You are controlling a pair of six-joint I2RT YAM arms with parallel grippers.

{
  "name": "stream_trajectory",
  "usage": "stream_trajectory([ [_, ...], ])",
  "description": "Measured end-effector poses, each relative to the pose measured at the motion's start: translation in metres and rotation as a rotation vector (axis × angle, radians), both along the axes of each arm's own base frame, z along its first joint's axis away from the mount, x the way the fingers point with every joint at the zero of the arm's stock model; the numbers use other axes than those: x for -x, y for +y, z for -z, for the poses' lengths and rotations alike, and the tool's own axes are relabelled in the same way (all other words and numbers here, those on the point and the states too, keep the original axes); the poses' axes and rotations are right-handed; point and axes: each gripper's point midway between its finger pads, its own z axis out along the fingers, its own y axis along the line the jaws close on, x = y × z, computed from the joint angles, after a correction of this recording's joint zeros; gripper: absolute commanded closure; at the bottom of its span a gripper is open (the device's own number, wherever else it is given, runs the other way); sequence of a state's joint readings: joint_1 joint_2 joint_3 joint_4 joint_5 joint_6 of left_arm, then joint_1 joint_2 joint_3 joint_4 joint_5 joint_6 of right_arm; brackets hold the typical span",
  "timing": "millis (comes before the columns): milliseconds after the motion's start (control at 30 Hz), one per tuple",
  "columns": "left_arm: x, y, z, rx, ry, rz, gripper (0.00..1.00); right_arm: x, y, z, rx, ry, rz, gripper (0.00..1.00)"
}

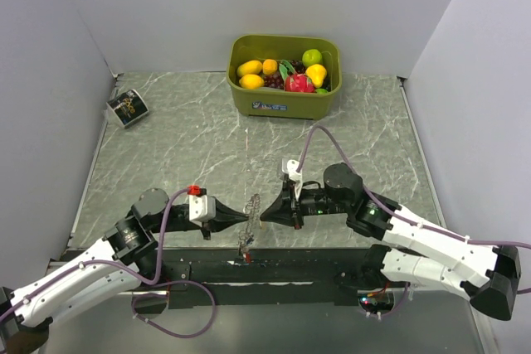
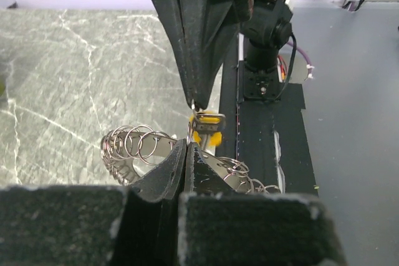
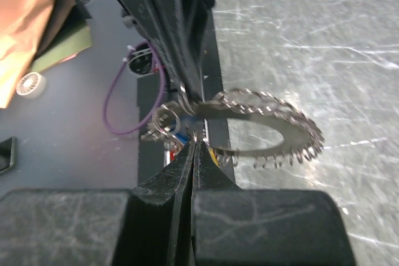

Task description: Put the keys on the keyring

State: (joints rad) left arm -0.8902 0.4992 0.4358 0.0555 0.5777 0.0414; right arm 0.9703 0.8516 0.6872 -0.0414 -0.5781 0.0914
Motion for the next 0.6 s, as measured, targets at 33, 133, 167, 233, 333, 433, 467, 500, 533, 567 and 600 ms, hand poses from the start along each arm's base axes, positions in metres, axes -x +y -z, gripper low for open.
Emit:
stream_trajectory([
  [33,-0.001,0.000,0.001,-0.004,0.003,-0.003,0.99,0.001,0.002,-0.001,-0.002,0.007,-0.011,1.00],
  [133,-0.003,0.000,0.006,-0.019,0.014,-0.016,0.99,0.003,0.006,-0.005,-0.014,0.017,-0.029,1.00],
  [167,-0.003,0.000,0.007,-0.023,0.017,-0.019,0.99,0.003,0.007,-0.006,-0.017,0.018,-0.033,1.00],
  [233,-0.005,0.000,0.009,-0.031,0.023,-0.026,0.99,0.005,0.009,-0.008,-0.023,0.019,-0.045,1.00],
  [333,-0.006,0.000,0.010,-0.036,0.026,-0.032,0.98,0.006,0.013,-0.011,-0.026,0.017,-0.054,1.00],
  [433,-0.007,0.000,0.011,-0.038,0.027,-0.040,0.99,0.005,0.016,-0.014,-0.024,0.017,-0.055,1.00],
  [467,-0.007,0.000,0.011,-0.037,0.027,-0.042,0.99,0.004,0.018,-0.015,-0.023,0.017,-0.054,1.00],
  [500,-0.007,0.000,0.011,-0.037,0.027,-0.043,0.99,0.003,0.019,-0.015,-0.021,0.017,-0.051,1.00],
  [533,-0.007,0.000,0.011,-0.037,0.027,-0.044,0.99,0.002,0.020,-0.015,-0.018,0.018,-0.048,1.00],
  [567,-0.007,0.000,0.011,-0.037,0.027,-0.045,0.99,0.001,0.021,-0.014,-0.013,0.020,-0.045,1.00],
  [600,-0.007,0.001,0.010,-0.036,0.026,-0.045,0.99,0.000,0.022,-0.013,-0.008,0.022,-0.040,1.00],
])
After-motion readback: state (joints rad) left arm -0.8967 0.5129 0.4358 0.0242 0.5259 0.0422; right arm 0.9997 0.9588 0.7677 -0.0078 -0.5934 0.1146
